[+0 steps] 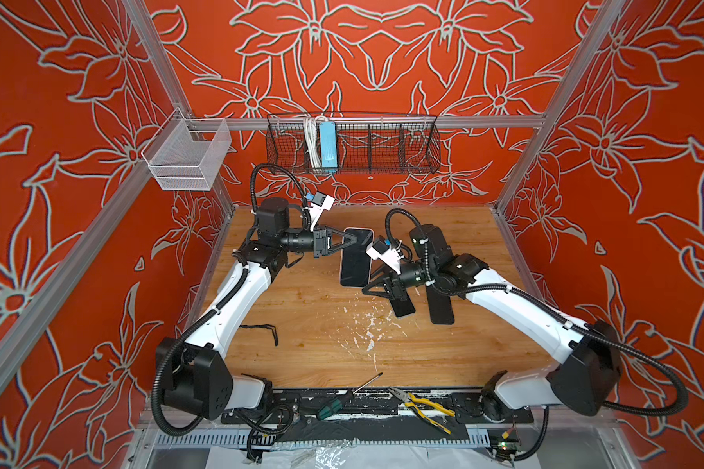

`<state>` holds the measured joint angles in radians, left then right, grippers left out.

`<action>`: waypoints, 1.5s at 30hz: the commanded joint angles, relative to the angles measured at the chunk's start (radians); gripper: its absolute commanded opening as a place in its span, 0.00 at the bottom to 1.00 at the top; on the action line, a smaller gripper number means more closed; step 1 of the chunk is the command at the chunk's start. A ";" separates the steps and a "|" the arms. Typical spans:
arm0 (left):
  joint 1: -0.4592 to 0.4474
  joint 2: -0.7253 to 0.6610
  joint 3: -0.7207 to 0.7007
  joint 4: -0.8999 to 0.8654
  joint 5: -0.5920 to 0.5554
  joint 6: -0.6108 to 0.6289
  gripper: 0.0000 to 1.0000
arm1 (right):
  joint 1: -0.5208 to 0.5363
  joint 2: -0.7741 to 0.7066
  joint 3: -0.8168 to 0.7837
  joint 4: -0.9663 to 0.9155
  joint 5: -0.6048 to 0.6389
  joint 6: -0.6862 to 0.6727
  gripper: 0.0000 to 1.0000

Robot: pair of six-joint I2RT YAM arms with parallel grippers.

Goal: Take the phone out of the phone case
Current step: Remove the phone case from the phone.

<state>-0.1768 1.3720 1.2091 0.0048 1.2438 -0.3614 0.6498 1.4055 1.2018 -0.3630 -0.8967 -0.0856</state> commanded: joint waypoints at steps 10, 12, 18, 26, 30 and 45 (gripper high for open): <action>0.001 0.008 0.021 0.059 0.043 -0.006 0.00 | 0.063 -0.010 0.066 -0.027 0.008 -0.045 0.16; 0.000 0.011 0.021 0.060 0.046 -0.006 0.00 | 0.083 -0.011 0.074 -0.027 0.017 -0.045 0.16; -0.014 0.029 0.020 0.073 0.046 -0.015 0.00 | 0.132 0.000 0.094 -0.017 0.044 -0.046 0.15; -0.039 0.052 0.017 0.093 0.042 -0.025 0.00 | 0.162 0.012 0.106 0.007 0.038 -0.032 0.16; -0.051 0.064 0.013 0.101 0.040 -0.030 0.00 | 0.170 0.010 0.107 0.022 0.034 -0.025 0.17; -0.093 0.088 0.001 0.199 0.027 -0.108 0.00 | 0.195 -0.030 0.079 0.074 0.084 -0.011 0.15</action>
<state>-0.2493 1.4391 1.2095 0.1329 1.3651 -0.4862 0.8112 1.4185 1.2491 -0.4278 -0.7685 -0.0669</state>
